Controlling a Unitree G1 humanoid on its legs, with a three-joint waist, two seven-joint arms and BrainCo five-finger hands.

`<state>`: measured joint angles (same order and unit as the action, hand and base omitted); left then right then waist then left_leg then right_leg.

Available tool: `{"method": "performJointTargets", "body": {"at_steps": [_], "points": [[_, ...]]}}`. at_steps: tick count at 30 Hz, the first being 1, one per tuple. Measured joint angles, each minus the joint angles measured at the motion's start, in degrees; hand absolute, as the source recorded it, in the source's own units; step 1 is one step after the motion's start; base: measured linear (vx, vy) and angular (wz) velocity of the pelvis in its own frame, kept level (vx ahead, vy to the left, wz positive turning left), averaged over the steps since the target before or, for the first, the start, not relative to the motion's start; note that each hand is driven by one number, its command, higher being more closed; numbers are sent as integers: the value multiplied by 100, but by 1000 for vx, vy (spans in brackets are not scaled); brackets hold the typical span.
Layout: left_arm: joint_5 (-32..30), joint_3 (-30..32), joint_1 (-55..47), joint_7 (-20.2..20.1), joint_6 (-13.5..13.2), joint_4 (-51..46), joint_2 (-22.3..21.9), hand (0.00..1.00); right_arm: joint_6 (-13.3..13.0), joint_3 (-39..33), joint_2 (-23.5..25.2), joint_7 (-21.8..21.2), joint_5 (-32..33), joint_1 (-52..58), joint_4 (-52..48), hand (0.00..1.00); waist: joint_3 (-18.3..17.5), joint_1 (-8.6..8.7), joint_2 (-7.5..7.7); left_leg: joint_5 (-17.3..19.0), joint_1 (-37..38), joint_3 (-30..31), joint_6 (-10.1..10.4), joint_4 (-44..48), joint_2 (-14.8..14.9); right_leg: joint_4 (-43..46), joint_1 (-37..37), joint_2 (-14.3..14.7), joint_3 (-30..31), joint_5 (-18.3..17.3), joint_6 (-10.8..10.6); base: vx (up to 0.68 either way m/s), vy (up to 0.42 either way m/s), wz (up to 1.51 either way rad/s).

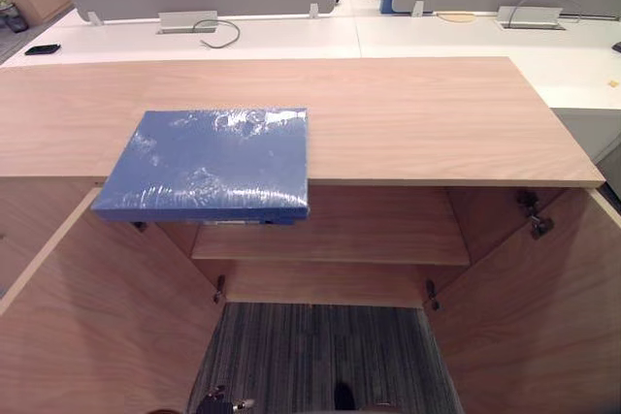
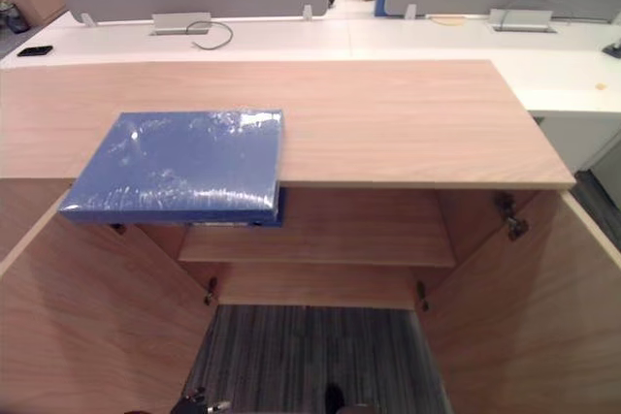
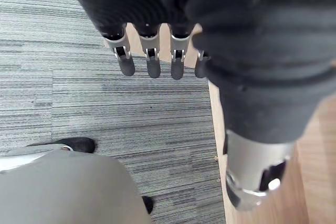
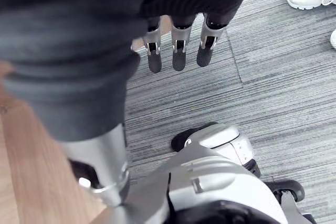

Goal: Walk over to the cabinet, pick up the folder, carry it to the office cabinet, place the folder inside the office cabinet, then close the office cabinet door

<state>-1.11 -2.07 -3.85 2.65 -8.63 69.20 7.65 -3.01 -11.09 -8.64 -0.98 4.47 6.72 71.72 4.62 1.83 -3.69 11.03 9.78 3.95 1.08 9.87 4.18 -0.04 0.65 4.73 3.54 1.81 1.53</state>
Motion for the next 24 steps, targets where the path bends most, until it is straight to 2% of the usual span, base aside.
{"method": "performJointTargets", "body": {"at_steps": [2, 3, 4, 5, 6, 7, 9, 10, 11, 12, 13, 15, 16, 19, 24], "points": [[237, -269, 38, -126, -1, -26, 86, 0, -6, 133, -13, 20, 5, -43, 0, 0, 6, -22, 18, 87, -150, -20, 146, 430, 2, -70, -107, -8, -13, -7, 7, 24, -21, 8], [388, -520, 59, -204, 3, -128, 164, 0, -15, 218, -37, 28, 5, -63, -1, 0, 17, -24, 36, 173, -324, -46, 289, 899, 9, -106, -182, -36, -19, -19, 21, -6, -2, 8], [666, -955, 40, -353, 10, -406, 318, 0, -19, 339, -64, 34, 11, -76, 1, 0, 55, -80, 85, 196, -734, -186, 512, 1981, 27, -126, -350, -75, -10, -40, 55, -10, 17, 9], [829, -1108, 31, -448, 12, -533, 390, 0, -25, 391, -79, 37, 10, -88, 1, 0, 74, -122, 111, 113, -897, -276, 657, 2387, 33, -126, -432, -98, -12, -61, 84, -6, 38, 7], [1031, -1352, -20, -557, 11, -844, 503, 0, -29, 480, -111, 27, 6, -113, -1, 0, 85, -179, 117, 282, -1095, -540, 580, 2919, 154, -122, -576, -135, -15, -90, 116, 5, 52, 7], [1293, -1553, -115, -691, 0, -1312, 564, 0, -38, 627, -143, 1, -4, -137, -4, 0, 87, -208, 118, 554, -1231, -776, 483, 2992, 288, -124, -685, -168, -40, -107, 110, -36, 66, 5], [1675, -1720, -218, -917, -47, -1943, 499, 0, -71, 723, -133, -85, -34, -268, -14, 0, 88, -240, 119, 523, -1294, -769, 437, 2140, 304, -114, -712, -225, -85, -143, 47, -49, 84, 6], [1892, -1811, -290, -1077, -72, -2215, 389, 0, -77, 896, -170, -131, -141, -305, -27, 0, 67, -232, 91, 196, -1267, -623, 400, 1305, 304, -131, -704, -206, -131, -182, -23, -28, 146, 17], [2158, -1825, -306, -1226, -71, -2341, 337, 0, -72, 900, -153, -133, -148, -314, -39, 0, 52, -243, 157, -78, -1240, -520, 240, 925, 281, -153, -695, -218, -136, -234, -90, -16, 161, 18], [2244, -1819, -327, -1269, -72, -2401, 360, 0, -73, 899, -114, -140, -148, -313, -54, 0, 5, -237, 183, -126, -1201, -526, 234, 755, 204, -156, -662, -286, -139, -252, -121, -5, 160, 16], [2459, -1816, -359, -1336, -41, -2414, 421, 0, -73, 896, -37, -153, -146, -280, -95, 0, -10, -234, 335, -282, -1087, -530, 176, 390, 70, -152, -620, -405, -144, -265, -162, 11, 109, 9], [2881, -1758, -435, -1348, 3, -2417, 461, 0, -69, 897, -1, -161, -143, -220, -118, 0, -68, -230, 427, -527, -924, -546, 71, -151, -105, -151, -544, -564, -145, -284, -245, 46, 125, 11], [3095, -1739, -484, -1356, 29, -2435, 493, 0, -67, 897, -5, -173, -143, -191, -118, 0, -98, -231, 409, -686, -829, -552, 38, -468, -198, -153, -532, -648, -146, -291, -303, 91, 128, 11], [3473, -1679, -675, -1425, 38, -2791, 670, 0, -65, 906, -18, -176, -235, -179, -109, 0, -236, -227, 407, -910, -744, -533, -24, -846, -310, -149, -440, -738, -162, -291, -372, 148, 89, 7], [3794, -1627, -788, -1453, 43, -3149, 707, 0, -59, 1120, -49, -181, -372, -271, -108, 0, -271, -257, 398, -923, -678, -424, -35, -871, -406, -147, -527, -803, -180, -331, -435, 120, 40, 9]]}}
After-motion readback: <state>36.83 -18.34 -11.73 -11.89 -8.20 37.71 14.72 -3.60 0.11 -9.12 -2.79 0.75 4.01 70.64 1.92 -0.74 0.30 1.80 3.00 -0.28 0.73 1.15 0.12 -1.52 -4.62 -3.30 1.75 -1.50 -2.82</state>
